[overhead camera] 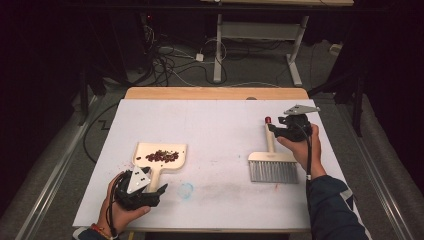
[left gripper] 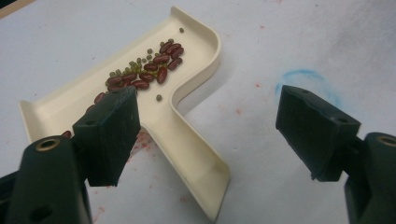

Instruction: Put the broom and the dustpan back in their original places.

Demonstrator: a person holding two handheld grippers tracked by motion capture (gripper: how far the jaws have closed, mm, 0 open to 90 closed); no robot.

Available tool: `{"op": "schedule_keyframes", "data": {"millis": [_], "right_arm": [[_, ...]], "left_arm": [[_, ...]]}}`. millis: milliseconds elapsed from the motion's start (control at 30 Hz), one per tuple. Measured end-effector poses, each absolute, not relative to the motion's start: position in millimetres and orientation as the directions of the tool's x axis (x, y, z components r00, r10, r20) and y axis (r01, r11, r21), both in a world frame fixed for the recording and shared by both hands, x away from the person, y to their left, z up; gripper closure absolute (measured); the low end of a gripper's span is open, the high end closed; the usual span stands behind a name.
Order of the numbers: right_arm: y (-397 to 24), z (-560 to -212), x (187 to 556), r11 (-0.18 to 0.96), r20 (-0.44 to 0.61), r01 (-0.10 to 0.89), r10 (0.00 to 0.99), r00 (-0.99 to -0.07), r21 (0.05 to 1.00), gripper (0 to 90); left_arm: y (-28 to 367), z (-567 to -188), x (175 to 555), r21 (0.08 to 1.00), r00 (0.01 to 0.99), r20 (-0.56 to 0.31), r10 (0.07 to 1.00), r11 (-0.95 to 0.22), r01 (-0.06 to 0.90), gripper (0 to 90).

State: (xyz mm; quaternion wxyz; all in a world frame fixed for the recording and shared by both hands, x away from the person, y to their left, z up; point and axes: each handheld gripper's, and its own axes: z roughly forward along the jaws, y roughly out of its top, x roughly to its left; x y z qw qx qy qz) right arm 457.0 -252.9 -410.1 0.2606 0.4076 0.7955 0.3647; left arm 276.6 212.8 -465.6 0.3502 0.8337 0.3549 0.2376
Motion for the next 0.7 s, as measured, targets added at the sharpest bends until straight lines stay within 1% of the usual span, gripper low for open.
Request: {"op": "schedule_keyframes", "data": {"millis": [133, 400, 600, 700], "right_arm": [[-253.3, -409.6, 453.8, 0.366, -0.088, 0.444, 0.843, -0.531, 0.818, 46.4], [-252.1, -415.9, 444.7, 0.283, -0.053, 0.402, 0.867, -0.495, 0.871, 41.0], [-251.5, -413.0, 438.6, 0.255, -0.07, 0.364, 0.89, -0.451, 0.896, 33.1], [-250.5, -411.6, 436.2, 0.248, -0.062, 0.357, 0.886, -0.459, 0.9, 29.5]], "left_arm": [[212.0, -466.0, 276.2, 0.754, 0.634, 0.154, 0.758, -0.505, 0.42, 20.9], [210.1, -468.2, 274.2, 0.749, 0.643, 0.166, 0.747, -0.52, 0.411, 21.0], [209.7, -468.7, 273.4, 0.747, 0.64, 0.176, 0.748, -0.525, 0.408, 20.9], [209.4, -468.7, 273.1, 0.744, 0.643, 0.179, 0.745, -0.53, 0.407, 20.9]]}}
